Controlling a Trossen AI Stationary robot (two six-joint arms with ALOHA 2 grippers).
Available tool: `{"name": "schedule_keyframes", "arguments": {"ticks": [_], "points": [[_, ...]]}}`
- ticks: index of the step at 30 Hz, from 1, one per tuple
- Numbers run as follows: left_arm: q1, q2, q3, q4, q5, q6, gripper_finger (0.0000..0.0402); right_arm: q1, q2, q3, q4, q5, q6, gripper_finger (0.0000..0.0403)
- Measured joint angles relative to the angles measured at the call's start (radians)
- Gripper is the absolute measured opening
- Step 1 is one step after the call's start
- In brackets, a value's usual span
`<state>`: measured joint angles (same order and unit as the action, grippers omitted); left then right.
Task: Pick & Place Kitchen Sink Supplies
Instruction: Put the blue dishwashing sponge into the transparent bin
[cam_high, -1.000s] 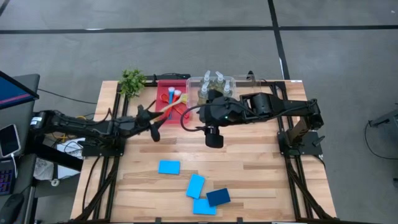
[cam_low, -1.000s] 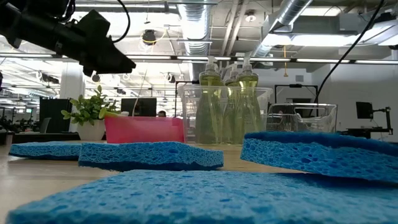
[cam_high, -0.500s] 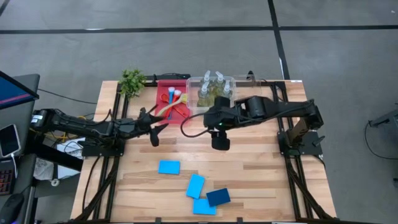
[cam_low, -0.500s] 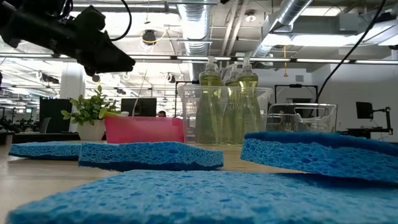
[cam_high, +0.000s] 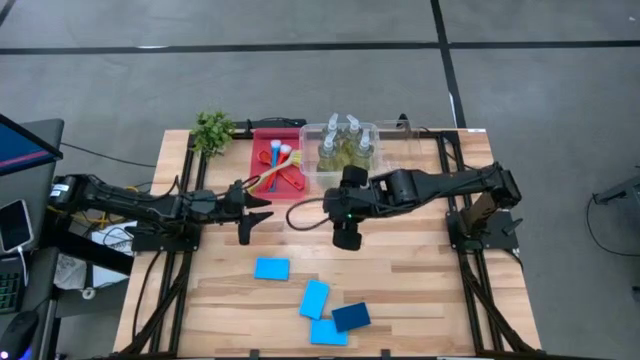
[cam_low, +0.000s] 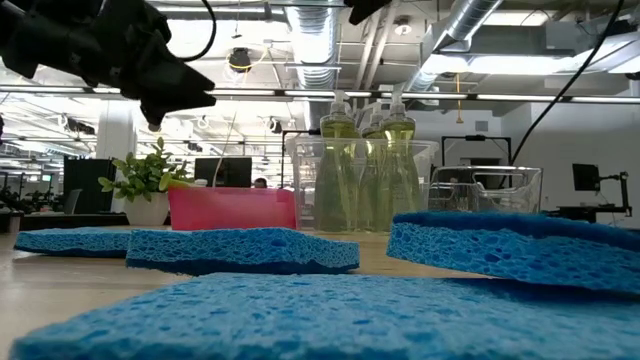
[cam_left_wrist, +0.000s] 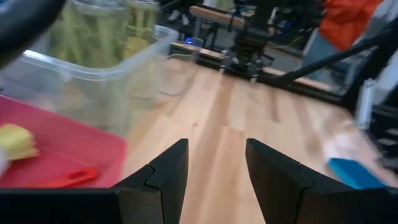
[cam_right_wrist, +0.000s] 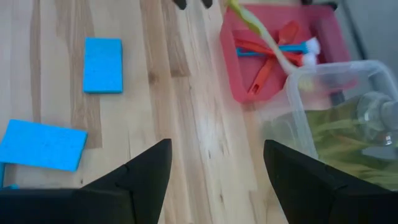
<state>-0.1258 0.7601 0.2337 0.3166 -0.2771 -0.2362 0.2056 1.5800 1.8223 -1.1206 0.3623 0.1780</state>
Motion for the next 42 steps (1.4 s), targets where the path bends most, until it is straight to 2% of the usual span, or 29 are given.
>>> {"name": "schedule_keyframes", "arguments": {"ticks": [3,6,11,18,23,27,30,33,38,42], "points": [[-0.054,0.0,0.0,0.012,-0.006,-0.03,0.0163,0.047,-0.026,-0.013,0.002,0.077,0.012,0.0248],[-0.131,0.028,0.0,0.071,-0.077,-0.058,0.0163,0.099,-0.057,-0.016,0.003,0.158,0.041,0.0248],[-0.252,0.155,0.0,0.214,-0.14,-0.058,0.0163,0.19,-0.078,-0.016,-0.011,0.215,0.128,0.0248],[-0.36,0.399,0.043,0.386,-0.165,-0.078,0.0163,0.415,-0.034,-0.017,-0.069,0.225,0.462,0.0248],[-0.458,0.548,0.148,0.389,-0.166,-0.11,0.0163,0.596,0.059,-0.017,-0.071,0.366,0.656,0.0248],[-0.526,0.65,0.229,0.39,-0.18,-0.11,0.0163,0.695,0.156,-0.017,-0.052,0.468,0.797,0.0248],[-0.561,0.704,0.275,0.39,-0.193,-0.113,0.0163,0.731,0.229,-0.017,0.029,0.504,0.862,0.0248],[-0.583,0.735,0.308,0.39,-0.194,-0.115,0.0163,0.744,0.296,-0.017,0.193,0.506,0.856,0.0248],[-0.6,0.731,0.317,0.391,-0.194,-0.117,0.0163,0.741,0.373,-0.017,0.562,0.498,0.687,0.0248],[-0.602,0.714,0.317,0.392,-0.194,-0.117,0.0163,0.738,0.403,-0.017,0.779,0.509,0.607,0.0248]]}}
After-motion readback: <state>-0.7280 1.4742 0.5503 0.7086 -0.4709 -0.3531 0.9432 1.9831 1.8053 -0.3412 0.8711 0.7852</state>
